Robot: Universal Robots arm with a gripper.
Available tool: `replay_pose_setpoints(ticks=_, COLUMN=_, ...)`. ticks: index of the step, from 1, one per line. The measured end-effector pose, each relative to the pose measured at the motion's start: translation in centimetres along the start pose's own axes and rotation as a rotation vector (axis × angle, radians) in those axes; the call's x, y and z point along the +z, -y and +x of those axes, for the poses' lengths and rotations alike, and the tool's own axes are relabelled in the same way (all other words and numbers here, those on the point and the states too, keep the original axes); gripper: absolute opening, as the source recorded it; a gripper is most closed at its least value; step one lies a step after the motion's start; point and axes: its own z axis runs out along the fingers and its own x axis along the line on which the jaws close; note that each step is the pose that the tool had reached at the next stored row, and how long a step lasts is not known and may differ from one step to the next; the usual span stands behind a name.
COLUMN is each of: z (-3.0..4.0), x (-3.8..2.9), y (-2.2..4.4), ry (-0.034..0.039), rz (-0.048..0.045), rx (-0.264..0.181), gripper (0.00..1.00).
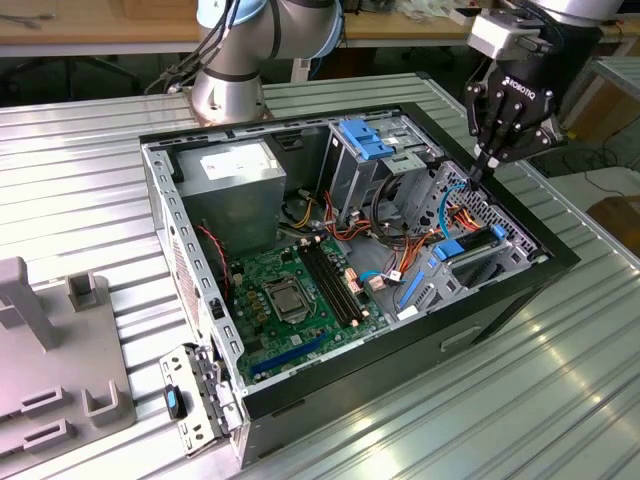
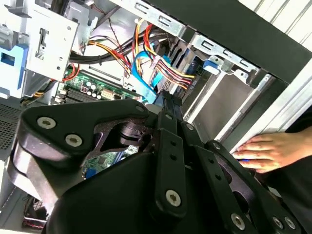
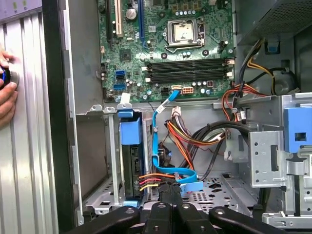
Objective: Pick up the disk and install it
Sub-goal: 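Insert the first disk wire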
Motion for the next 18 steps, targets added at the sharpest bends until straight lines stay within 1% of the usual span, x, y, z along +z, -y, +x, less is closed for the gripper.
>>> replay_pose_setpoints(ticks=1, z=-0.04, x=-0.06, y=0.00, ry=-0.0038, rz=-0.0010, rx=0.000, gripper=0.11)
replay_pose_setpoints(ticks=2, z=-0.21, x=-0.07, y=-0.01, ry=-0.0130, rz=-0.0011, rx=0.000, gripper=0.11)
replay_pose_setpoints(ticks=3, z=-0.44, x=-0.10, y=0.01, ry=-0.0190, rz=-0.0014, rx=-0.001, gripper=0.11)
replay_pose_setpoints(ticks=4, z=-0.58, x=-0.10, y=0.00, ry=-0.0201, rz=-0.0013, rx=-0.001, gripper=0.17)
replay_pose_setpoints(ticks=5, z=-0.82, x=-0.08, y=-0.01, ry=-0.0202, rz=-0.0013, rx=-0.001, gripper=0.30)
replay_pose_setpoints(ticks=6, z=-1.16, x=0.02, y=-0.02, ry=-0.0202, rz=-0.0013, rx=-0.001, gripper=0.30)
replay_pose_setpoints(ticks=7, z=-1.64, x=0.24, y=-0.06, ry=-0.0208, rz=-0.0013, rx=-0.001, gripper=0.36)
replay_pose_setpoints(ticks=8, z=-2.14, x=0.55, y=-0.09, ry=-0.0353, rz=-0.0005, rx=-0.001, gripper=0.36)
replay_pose_setpoints(ticks=9, z=-2.16, x=0.59, y=-0.09, ry=-0.0690, rz=0.0012, rx=-0.002, gripper=0.36)
replay_pose_setpoints(ticks=10, z=-2.20, x=0.61, y=-0.09, ry=-0.1008, rz=0.0029, rx=-0.003, gripper=0.36)
replay_pose_setpoints(ticks=11, z=-2.33, x=0.80, y=-0.08, ry=-0.1141, rz=0.0036, rx=-0.003, gripper=0.36)
replay_pose_setpoints(ticks=13, z=-2.51, x=0.92, y=-0.06, ry=-0.1148, rz=0.0038, rx=-0.003, gripper=0.36)
replay_pose_setpoints(ticks=14, z=-2.84, x=0.92, y=-0.05, ry=-0.1182, rz=0.0038, rx=-0.003, gripper=0.36)
replay_pose_setpoints(ticks=15, z=-2.99, x=0.92, y=-0.02, ry=-0.1201, rz=0.0038, rx=-0.002, gripper=0.36)
replay_pose_setpoints(ticks=16, z=-3.14, x=0.92, y=0.05, ry=-0.1253, rz=0.0036, rx=0.000, gripper=0.36)
replay_pose_setpoints(ticks=18, z=-3.18, x=0.91, y=0.20, ry=-0.1302, rz=0.0030, rx=0.005, gripper=0.35)
